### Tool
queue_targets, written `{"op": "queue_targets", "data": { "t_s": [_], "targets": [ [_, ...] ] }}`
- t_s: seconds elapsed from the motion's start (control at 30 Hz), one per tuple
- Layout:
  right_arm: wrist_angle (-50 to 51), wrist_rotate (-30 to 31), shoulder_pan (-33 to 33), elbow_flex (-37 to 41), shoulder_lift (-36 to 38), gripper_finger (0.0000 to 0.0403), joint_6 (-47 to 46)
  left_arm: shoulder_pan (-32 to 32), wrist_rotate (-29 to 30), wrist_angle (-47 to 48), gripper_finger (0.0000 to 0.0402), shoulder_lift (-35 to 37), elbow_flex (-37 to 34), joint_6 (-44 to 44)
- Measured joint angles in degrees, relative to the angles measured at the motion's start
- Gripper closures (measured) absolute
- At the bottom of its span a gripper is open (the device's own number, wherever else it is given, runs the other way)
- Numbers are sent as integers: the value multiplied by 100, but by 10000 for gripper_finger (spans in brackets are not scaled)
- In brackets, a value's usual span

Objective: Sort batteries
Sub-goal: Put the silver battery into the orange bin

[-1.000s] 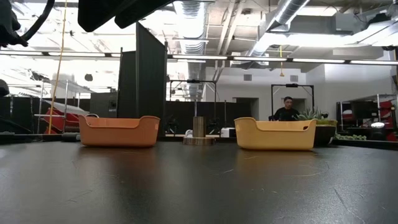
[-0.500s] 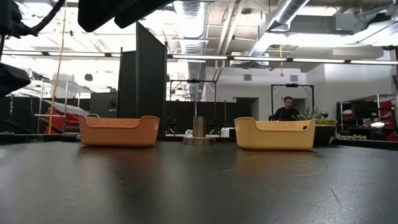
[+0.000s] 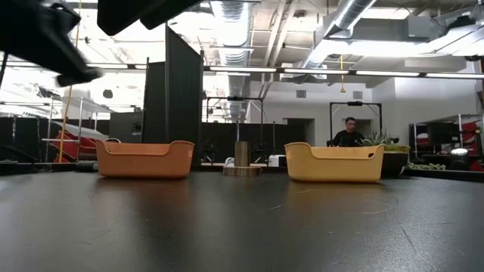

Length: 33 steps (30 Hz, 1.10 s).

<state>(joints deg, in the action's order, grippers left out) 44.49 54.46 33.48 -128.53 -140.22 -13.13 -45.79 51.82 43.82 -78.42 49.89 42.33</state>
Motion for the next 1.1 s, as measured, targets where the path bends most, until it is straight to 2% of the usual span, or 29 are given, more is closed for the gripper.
{"op": "queue_targets", "data": {
  "t_s": [0.1,0.2,0.37,0.5,0.67,0.83,0.93,1.1],
  "targets": [
    [-4,4,-2,0,0,155,70,598,181,712,359,202,0,68],
    [-17,10,1,-1,0,155,120,1283,79,758,359,277,-124,-380],
    [-11,13,0,0,0,155,119,2342,-357,183,327,301,-453,-1416],
    [31,109,8,-2,0,155,113,2881,-720,-668,298,306,-714,-1989],
    [212,168,12,-2,0,155,-138,3241,-1151,-1113,262,307,-763,-2262],
    [955,166,-90,-4,0,155,-864,3306,-1322,-1327,211,429,-763,-2458],
    [1482,194,-144,-4,0,155,-1365,3208,-1583,-1647,191,718,-765,-2661],
    [2042,416,-202,24,0,155,-1837,2987,-1609,-2151,185,1381,-758,-3049]
  ]
}}
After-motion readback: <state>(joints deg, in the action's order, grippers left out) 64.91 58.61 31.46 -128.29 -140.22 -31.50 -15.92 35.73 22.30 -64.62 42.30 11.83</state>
